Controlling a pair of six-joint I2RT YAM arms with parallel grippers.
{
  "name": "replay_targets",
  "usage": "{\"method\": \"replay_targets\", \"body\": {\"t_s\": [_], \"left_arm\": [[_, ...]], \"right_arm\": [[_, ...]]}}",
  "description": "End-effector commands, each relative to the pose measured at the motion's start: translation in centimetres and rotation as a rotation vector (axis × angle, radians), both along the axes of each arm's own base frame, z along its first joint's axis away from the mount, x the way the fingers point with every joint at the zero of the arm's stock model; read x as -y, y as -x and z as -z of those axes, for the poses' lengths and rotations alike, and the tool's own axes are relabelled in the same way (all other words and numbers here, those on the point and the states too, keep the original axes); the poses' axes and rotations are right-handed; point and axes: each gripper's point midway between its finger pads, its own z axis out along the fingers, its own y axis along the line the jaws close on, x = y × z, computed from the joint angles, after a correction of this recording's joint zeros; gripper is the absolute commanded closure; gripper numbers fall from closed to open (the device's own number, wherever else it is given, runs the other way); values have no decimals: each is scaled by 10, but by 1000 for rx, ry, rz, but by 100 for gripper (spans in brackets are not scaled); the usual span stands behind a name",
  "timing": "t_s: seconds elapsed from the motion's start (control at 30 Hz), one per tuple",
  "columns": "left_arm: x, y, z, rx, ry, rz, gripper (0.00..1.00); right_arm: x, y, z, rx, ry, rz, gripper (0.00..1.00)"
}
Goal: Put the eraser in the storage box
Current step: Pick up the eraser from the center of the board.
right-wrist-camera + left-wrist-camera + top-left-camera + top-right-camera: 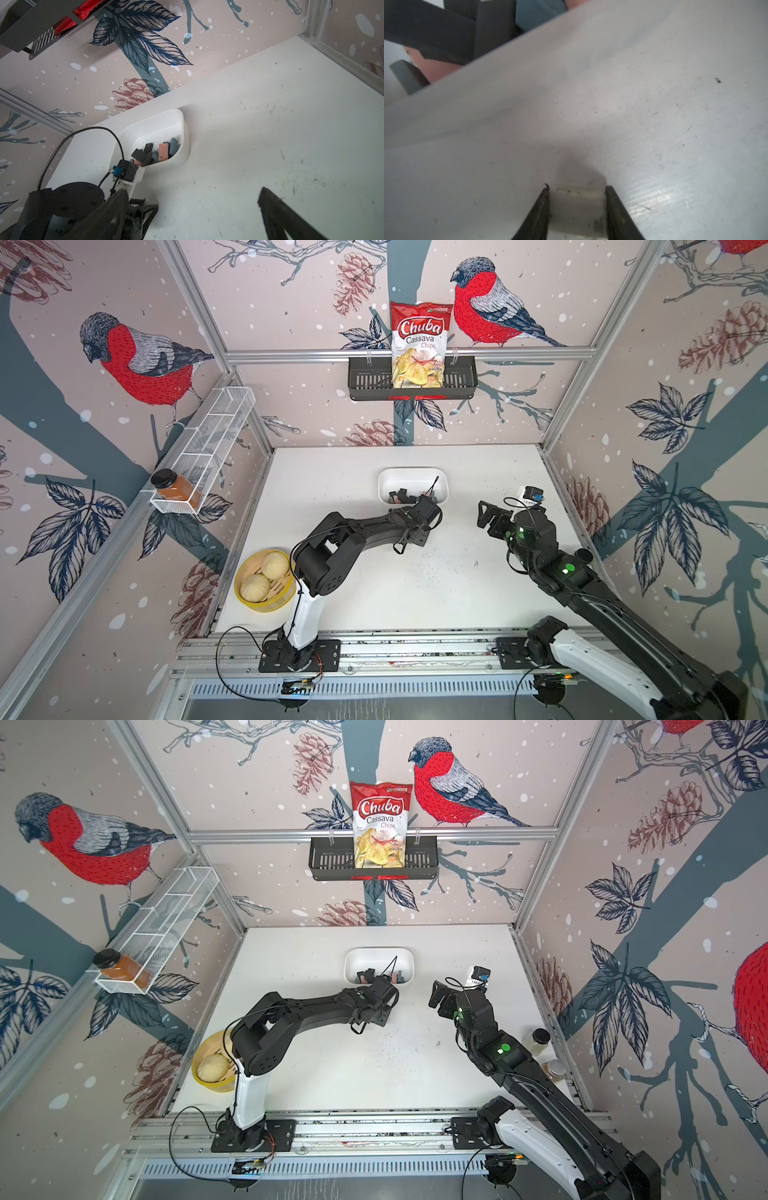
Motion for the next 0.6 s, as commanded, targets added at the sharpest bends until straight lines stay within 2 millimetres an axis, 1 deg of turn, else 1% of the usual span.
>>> {"method": "replay_targets", "body": {"t_s": [0.0,0.3,0.57], "left_arm": [[-43,32,16,-131,-192,-2,60],[-39,22,-1,-83,-169,-10,60],[-37,16,-14,-53,-149,-15,60]], "right_arm": [[0,-3,-6,26,-16,6,0],[0,-3,-6,26,-15,7,0],[2,-2,1,17,-14,11,0]]}}
